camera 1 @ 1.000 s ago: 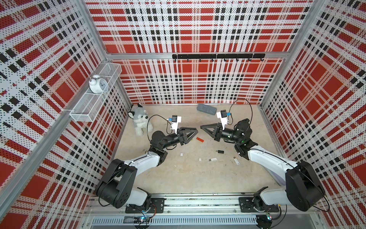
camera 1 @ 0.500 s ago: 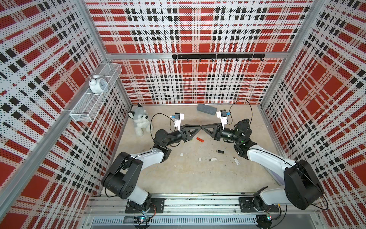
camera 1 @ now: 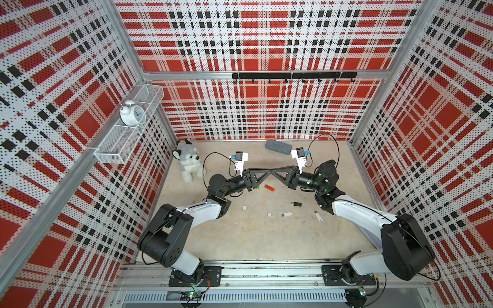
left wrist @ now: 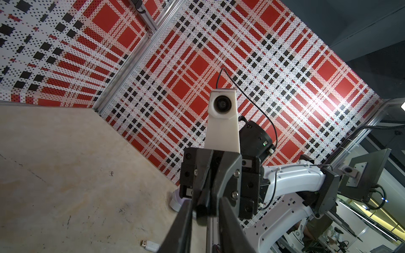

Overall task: Close the usb drive cover
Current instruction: Pick up the cover from the center of the board.

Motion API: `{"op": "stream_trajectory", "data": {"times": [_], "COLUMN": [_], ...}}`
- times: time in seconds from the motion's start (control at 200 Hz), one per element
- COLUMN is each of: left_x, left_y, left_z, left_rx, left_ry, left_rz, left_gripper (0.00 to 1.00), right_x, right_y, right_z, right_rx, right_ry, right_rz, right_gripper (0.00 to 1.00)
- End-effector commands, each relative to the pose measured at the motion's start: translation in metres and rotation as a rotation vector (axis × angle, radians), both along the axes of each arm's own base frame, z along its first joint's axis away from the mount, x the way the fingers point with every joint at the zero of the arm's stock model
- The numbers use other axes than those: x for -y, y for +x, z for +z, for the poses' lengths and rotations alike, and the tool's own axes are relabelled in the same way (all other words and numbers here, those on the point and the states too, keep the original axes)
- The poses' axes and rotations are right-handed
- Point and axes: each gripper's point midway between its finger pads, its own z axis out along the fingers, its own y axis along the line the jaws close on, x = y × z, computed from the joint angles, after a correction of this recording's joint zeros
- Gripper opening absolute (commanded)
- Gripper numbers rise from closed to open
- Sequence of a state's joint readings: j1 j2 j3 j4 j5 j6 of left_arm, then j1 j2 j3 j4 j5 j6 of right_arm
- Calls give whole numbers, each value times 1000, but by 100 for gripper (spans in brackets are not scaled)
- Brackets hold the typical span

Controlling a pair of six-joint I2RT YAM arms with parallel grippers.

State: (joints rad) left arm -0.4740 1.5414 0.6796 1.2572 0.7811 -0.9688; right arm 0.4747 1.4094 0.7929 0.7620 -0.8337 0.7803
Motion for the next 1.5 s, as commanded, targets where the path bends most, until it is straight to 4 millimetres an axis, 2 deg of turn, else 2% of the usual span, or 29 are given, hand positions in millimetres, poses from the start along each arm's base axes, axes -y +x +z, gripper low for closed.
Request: {"op": "stream_trajectory", "data": {"times": [0.0, 0.311, 0.386, 0.716, 0.982, 1.047, 1.187, 1.338, 1.493], "left_x": [4, 8, 8, 10, 7, 6, -3, -21, -27], "left_y": [-1, -2, -2, -6, -6, -6, -3, 2, 10], "left_z": [12, 11, 11, 10, 11, 11, 7, -12, -37], "left_rx": [48, 49, 52, 53, 58, 59, 54, 40, 31], "left_ry": [-18, -15, -12, -7, -9, -7, 6, 78, 224], "left_rz": [-10, -24, -29, -52, -42, -40, -24, 51, 123], "left_gripper": [23, 17, 12, 8, 6, 6, 6, 6, 7], "right_x": [-1, -2, -1, -1, 1, 2, 9, 26, 47], "right_y": [-2, -1, -1, -1, -1, 0, 1, 6, 9], "right_z": [8, 6, 5, 9, 8, 6, 4, -16, -45], "right_rx": [25, 9, 4, -2, 0, -7, 18, 106, 153], "right_ry": [18, 21, 21, 38, 39, 30, -2, -181, -395], "right_rz": [20, 26, 24, 19, 4, -9, -51, -182, -283], "right_gripper": [13, 14, 15, 14, 22, 30, 34, 38, 39]}}
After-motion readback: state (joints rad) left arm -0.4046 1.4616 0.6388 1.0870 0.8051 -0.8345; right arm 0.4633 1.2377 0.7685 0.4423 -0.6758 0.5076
